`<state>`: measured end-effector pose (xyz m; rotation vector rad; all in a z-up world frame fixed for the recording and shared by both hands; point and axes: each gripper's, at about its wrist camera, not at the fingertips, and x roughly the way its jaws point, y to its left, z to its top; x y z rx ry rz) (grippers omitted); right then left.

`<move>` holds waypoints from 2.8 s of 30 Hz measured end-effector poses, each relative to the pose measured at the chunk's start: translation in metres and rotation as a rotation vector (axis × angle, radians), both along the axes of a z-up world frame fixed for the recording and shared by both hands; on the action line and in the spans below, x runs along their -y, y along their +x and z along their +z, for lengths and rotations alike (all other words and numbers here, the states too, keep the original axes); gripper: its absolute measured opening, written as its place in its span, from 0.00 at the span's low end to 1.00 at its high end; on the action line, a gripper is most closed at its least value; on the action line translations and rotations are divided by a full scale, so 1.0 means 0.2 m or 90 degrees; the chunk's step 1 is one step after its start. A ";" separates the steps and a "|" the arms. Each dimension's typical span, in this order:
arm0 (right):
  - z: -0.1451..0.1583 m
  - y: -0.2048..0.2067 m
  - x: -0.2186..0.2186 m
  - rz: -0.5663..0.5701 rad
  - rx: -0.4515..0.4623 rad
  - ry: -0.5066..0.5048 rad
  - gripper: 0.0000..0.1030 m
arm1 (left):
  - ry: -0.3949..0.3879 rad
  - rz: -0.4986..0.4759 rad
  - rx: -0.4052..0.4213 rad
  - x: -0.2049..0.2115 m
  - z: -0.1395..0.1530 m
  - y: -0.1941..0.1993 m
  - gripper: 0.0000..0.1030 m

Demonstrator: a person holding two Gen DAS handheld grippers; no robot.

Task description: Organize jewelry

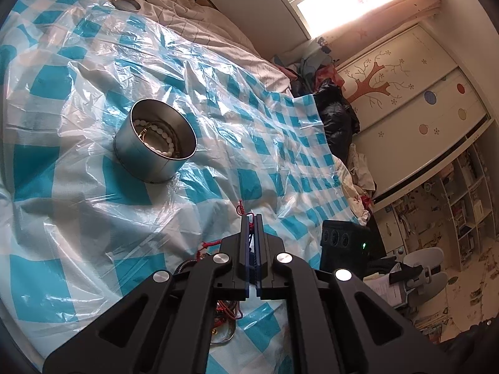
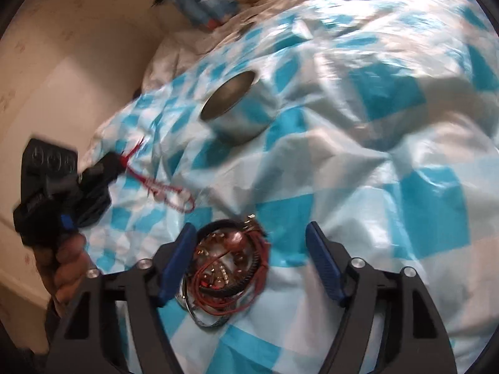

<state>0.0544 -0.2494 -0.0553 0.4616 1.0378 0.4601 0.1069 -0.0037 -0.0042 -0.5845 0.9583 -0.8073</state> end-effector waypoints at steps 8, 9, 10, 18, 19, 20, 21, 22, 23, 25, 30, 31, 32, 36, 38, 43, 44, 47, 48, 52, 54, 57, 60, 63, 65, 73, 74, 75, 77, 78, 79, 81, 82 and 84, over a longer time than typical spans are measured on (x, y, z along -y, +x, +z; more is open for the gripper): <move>-0.02 0.00 -0.04 0.024 0.009 -0.052 0.05 | -0.002 0.005 0.001 0.00 0.00 0.00 0.02; 0.00 0.00 -0.01 0.014 0.016 -0.029 0.05 | -0.002 0.006 0.001 0.00 0.01 -0.01 0.02; 0.02 0.00 0.00 0.007 0.024 -0.018 0.05 | -0.003 0.007 0.003 0.00 0.01 -0.01 0.02; 0.27 -0.04 0.12 -0.020 0.147 0.113 0.05 | -0.012 0.007 0.036 -0.01 0.12 0.03 0.02; 0.30 -0.03 0.13 -0.022 0.156 0.115 0.05 | -0.015 0.009 0.042 -0.01 0.15 0.05 0.02; 0.32 0.00 0.15 -0.027 0.164 0.118 0.05 | -0.015 0.011 0.045 -0.02 0.16 0.07 0.02; 0.34 0.02 0.15 -0.029 0.167 0.119 0.05 | -0.012 0.013 0.049 -0.01 0.18 0.10 0.02; 0.35 0.04 0.16 -0.031 0.168 0.118 0.05 | -0.008 0.014 0.053 -0.01 0.20 0.12 0.02; 0.36 0.08 0.16 -0.034 0.168 0.117 0.05 | -0.005 0.015 0.058 0.00 0.21 0.15 0.02; 0.38 0.15 0.15 -0.034 0.171 0.111 0.05 | 0.005 0.015 0.063 0.02 0.22 0.22 0.02; 0.39 0.33 0.10 -0.031 0.171 0.079 0.05 | 0.047 0.032 0.078 0.09 0.18 0.41 0.02; 0.39 0.36 0.09 -0.032 0.169 0.074 0.05 | 0.092 0.048 0.080 0.11 0.15 0.45 0.03; 0.38 0.40 0.09 -0.033 0.167 0.072 0.05 | 0.168 0.076 0.074 0.13 0.09 0.51 0.03; 0.35 0.55 0.04 -0.035 0.157 0.060 0.05 | 0.301 0.122 0.062 0.13 -0.05 0.59 0.05; 0.33 0.63 0.00 -0.033 0.154 0.053 0.05 | 0.318 0.119 0.064 0.12 -0.06 0.59 0.07; 0.30 0.73 -0.05 -0.036 0.150 0.056 0.05 | 0.317 0.144 0.073 0.06 -0.02 0.57 0.15; 0.30 0.74 -0.06 -0.035 0.149 0.059 0.05 | 0.319 0.152 0.073 0.05 -0.02 0.57 0.19; 0.22 0.79 -0.13 -0.026 0.111 0.026 0.10 | 0.314 0.175 0.065 0.00 0.00 0.53 0.34; 0.17 0.81 -0.15 -0.025 0.086 -0.005 0.31 | 0.312 0.182 0.062 -0.02 0.01 0.51 0.36; 0.15 0.73 -0.10 -0.056 0.078 -0.032 0.40 | 0.327 0.189 0.062 -0.06 0.03 0.40 0.43; 0.19 0.65 -0.05 -0.067 0.089 -0.032 0.41 | 0.338 0.187 0.059 -0.07 0.02 0.34 0.45; 0.22 0.45 0.03 -0.081 0.093 -0.033 0.49 | 0.333 0.179 0.040 -0.07 -0.01 0.23 0.50; 0.18 0.18 0.13 -0.099 0.073 -0.043 0.54 | 0.318 0.148 0.015 -0.04 -0.06 0.11 0.51; 0.10 -0.02 0.21 -0.129 0.024 -0.014 0.54 | 0.295 0.101 -0.015 0.03 -0.12 0.00 0.52; 0.08 -0.09 0.25 -0.151 0.017 0.010 0.54 | 0.301 0.067 -0.029 0.09 -0.15 -0.04 0.53; 0.11 -0.11 0.12 -0.115 0.042 -0.015 0.57 | 0.347 0.015 -0.042 0.22 -0.21 -0.10 0.53; 0.11 -0.11 0.10 -0.110 0.044 -0.018 0.59 | 0.351 0.012 -0.044 0.23 -0.22 -0.11 0.53; 0.11 -0.11 0.09 -0.106 0.043 -0.023 0.59 | 0.353 0.009 -0.047 0.24 -0.23 -0.10 0.54; 0.09 -0.10 0.10 -0.106 0.040 -0.023 0.59 | 0.360 0.003 -0.050 0.25 -0.25 -0.10 0.54; 0.09 -0.10 0.11 -0.110 0.038 -0.021 0.59 | 0.363 0.001 -0.050 0.26 -0.25 -0.09 0.54; 0.09 -0.09 0.11 -0.113 0.035 -0.018 0.59 | 0.366 0.000 -0.049 0.26 -0.25 -0.09 0.54; 0.07 -0.07 0.13 -0.119 0.027 -0.008 0.59 | 0.374 -0.003 -0.044 0.28 -0.25 -0.09 0.54; 0.07 -0.07 0.13 -0.121 0.024 -0.004 0.59 | 0.380 -0.003 -0.041 0.28 -0.25 -0.08 0.55; 0.06 -0.06 0.14 -0.122 0.019 0.000 0.59 | 0.391 -0.005 -0.036 0.30 -0.25 -0.08 0.55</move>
